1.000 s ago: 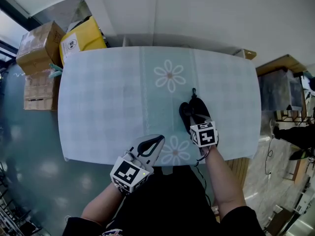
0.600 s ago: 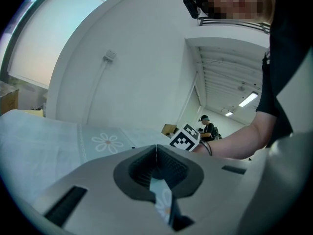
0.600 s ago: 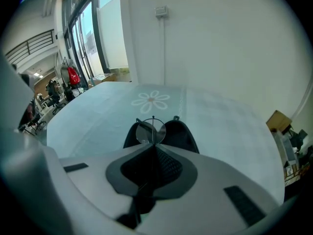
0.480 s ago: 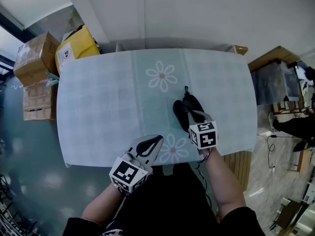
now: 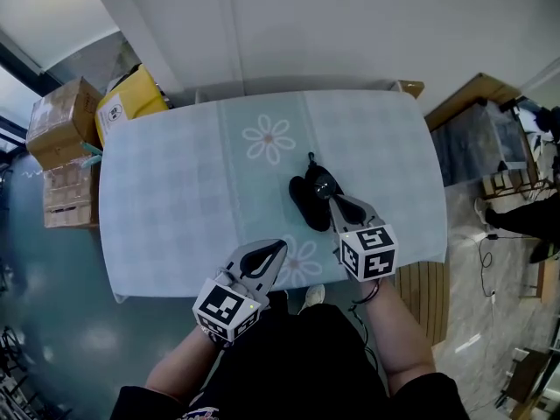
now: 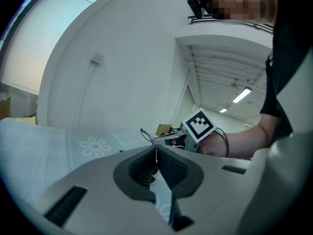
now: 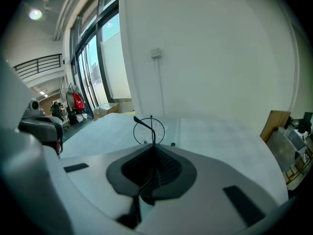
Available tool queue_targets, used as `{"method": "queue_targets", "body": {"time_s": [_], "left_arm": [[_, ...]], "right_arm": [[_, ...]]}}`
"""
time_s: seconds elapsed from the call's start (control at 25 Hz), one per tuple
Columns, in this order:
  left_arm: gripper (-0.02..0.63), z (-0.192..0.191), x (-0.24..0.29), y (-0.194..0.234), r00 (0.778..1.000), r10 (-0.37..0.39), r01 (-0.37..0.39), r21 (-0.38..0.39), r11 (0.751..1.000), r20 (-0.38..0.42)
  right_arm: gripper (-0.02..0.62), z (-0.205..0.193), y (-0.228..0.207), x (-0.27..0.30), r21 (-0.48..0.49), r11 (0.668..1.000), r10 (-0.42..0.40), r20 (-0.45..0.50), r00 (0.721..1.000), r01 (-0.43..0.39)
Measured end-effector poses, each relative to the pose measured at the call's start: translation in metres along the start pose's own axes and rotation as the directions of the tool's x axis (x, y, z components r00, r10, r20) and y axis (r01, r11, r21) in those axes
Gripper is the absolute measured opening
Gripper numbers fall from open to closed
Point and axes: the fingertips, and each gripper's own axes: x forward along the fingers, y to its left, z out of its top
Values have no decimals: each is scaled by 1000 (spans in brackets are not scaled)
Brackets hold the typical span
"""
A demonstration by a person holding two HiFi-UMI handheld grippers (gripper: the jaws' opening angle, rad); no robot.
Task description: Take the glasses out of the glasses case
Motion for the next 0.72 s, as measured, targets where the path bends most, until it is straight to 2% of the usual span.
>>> {"method": "queue_targets", "body": {"time_s": [0.32,0.72], "left_arm": [[29,-2,1,-46,999,37,-37,20,999,5],[29,-9,-13,-103,994,102,-103,39,994,46]], "right_arm": [[26,23,10,-67,3,996,92,158,983,-94],[25,12,20,-148,-15,985,168,252,953,-170]]}}
